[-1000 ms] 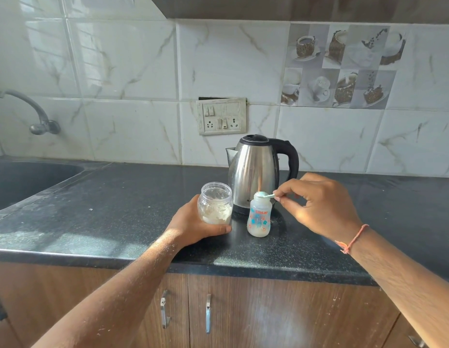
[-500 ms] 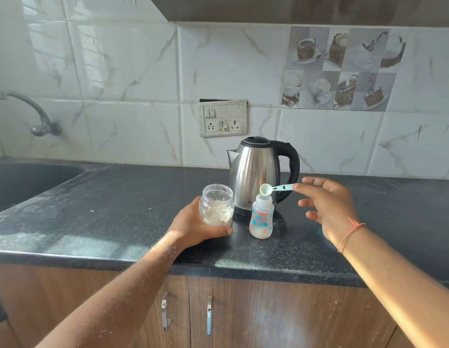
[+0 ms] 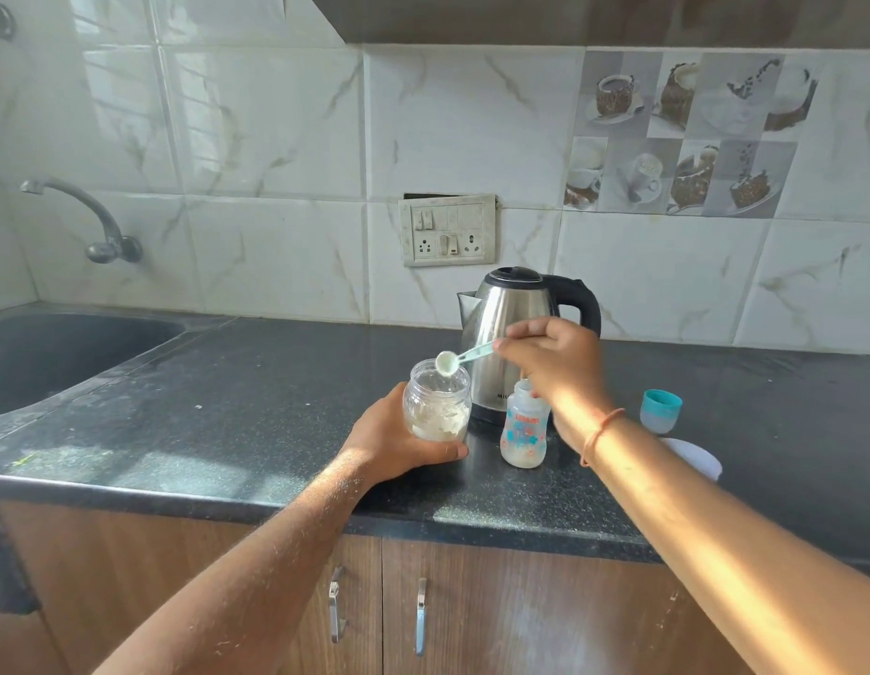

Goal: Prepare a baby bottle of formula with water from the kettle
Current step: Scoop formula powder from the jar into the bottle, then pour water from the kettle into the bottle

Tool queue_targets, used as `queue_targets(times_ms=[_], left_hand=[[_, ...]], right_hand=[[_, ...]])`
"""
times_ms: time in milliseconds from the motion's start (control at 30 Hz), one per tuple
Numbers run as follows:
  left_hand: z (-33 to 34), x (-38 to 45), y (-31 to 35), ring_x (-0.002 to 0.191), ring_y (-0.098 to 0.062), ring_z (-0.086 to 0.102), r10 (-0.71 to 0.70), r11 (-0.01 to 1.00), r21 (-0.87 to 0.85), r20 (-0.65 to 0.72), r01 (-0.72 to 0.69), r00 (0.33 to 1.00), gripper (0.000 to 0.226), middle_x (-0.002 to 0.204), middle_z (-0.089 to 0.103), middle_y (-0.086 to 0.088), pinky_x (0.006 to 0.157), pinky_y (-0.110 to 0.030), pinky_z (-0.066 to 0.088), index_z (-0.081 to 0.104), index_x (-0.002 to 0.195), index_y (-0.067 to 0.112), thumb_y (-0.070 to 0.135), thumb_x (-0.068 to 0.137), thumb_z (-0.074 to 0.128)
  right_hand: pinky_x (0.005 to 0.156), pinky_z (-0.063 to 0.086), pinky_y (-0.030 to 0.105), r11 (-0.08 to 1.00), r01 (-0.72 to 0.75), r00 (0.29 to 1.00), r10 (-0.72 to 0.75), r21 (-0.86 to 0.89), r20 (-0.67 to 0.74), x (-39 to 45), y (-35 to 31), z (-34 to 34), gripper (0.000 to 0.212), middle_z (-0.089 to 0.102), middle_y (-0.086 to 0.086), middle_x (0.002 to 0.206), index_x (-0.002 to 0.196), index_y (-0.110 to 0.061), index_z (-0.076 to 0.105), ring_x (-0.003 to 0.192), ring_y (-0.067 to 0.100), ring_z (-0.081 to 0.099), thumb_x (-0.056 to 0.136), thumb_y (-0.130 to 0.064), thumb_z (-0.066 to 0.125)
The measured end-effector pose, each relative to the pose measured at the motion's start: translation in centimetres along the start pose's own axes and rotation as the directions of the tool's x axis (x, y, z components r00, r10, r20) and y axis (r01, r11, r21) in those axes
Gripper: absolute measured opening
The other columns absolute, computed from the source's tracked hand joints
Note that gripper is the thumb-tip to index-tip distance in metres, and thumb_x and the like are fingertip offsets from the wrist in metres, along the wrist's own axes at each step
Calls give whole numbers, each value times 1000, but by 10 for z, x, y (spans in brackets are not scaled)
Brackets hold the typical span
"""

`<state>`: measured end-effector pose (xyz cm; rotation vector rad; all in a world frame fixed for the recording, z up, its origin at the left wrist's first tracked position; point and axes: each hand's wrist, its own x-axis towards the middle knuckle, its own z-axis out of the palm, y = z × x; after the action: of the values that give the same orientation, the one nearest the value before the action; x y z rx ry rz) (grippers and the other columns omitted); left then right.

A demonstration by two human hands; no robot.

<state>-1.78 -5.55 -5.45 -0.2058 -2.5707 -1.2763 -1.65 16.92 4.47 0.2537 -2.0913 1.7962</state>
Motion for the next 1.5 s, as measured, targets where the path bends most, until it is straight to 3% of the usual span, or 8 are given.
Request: queue_targets(times_ms=[233, 333, 467, 833, 967, 1267, 1400, 1500], left_hand=[[1, 2, -2, 112, -2, 75, -13, 1000, -14, -7, 13, 1000, 94, 119, 79, 24, 105, -46, 61, 63, 131, 46, 72, 48, 100], [0, 3, -2, 110, -1, 74, -20, 1000, -11, -27, 19, 999, 96, 119, 77, 22, 103, -43, 62, 60, 131, 44, 71, 49, 101], [0, 3, -4, 112, -5, 72, -48, 997, -56, -68, 44, 997, 103, 122, 74, 18, 103, -40, 61, 55, 137, 35, 62, 50, 103], [-2, 9, -9, 123, -23, 66, -143, 989, -80, -295, 124, 945, 94, 127, 68, 8, 104, -47, 60, 56, 134, 32, 48, 55, 106], [-5, 9, -15, 138, -35, 59, -262, 964, -154, -377, 219, 888, 134, 155, 57, -10, 115, -53, 54, 22, 169, 37, 38, 63, 104], [-4, 8, -9, 160, -33, 33, -309, 943, -261, -461, 206, 832, 137, 168, 46, -2, 131, -55, 35, 11, 175, 34, 41, 69, 98], [6, -11, 12, 172, -21, -2, 19, 991, 115, -590, 61, 807, 113, 183, 11, 8, 134, -59, -8, 17, 174, 31, 54, 86, 83], [20, -26, 25, 172, -13, 2, 372, 922, 264, -388, -284, 843, 101, 181, 15, 15, 138, -56, 2, 19, 173, 34, 65, 89, 66]], right_hand=[[85, 51, 22, 780, 283, 957, -190, -558, 219, -16, -1, 17, 20, 66, -25, 103, 115, -43, 80, 89, -5, 62, 96, -48, 79], [76, 41, 14, 757, 369, 926, -351, -539, 141, -24, 10, 2, 18, 54, -27, 97, 116, -42, 80, 82, 0, 56, 98, -44, 77], [103, 37, 13, 707, 481, 831, -556, -519, 13, -34, 45, -26, 28, 67, -23, 124, 124, -27, 74, 118, 9, 55, 97, -31, 79], [89, 50, 21, 939, -11, 987, 65, -342, 145, -38, 93, -49, 85, 65, -20, 141, 155, -32, 50, 110, 0, 66, 83, -46, 92], [77, 50, 8, 908, 7, 972, 92, -419, 214, -37, 98, -47, 63, 75, -24, 117, 138, -37, 62, 91, -9, 70, 82, -41, 93], [101, 58, 39, 798, 123, 946, 86, -590, 314, -41, 93, -46, 61, 76, -21, 119, 125, -42, 65, 108, 4, 71, 74, -75, 73], [109, 51, 43, 739, 181, 937, 70, -649, 342, -42, 92, -41, 69, 77, -19, 121, 128, -45, 69, 119, 7, 68, 76, -90, 60], [106, 49, 39, 709, 216, 937, 45, -672, 348, -44, 89, -41, 65, 78, -18, 122, 133, -51, 69, 122, 9, 65, 83, -90, 56]])
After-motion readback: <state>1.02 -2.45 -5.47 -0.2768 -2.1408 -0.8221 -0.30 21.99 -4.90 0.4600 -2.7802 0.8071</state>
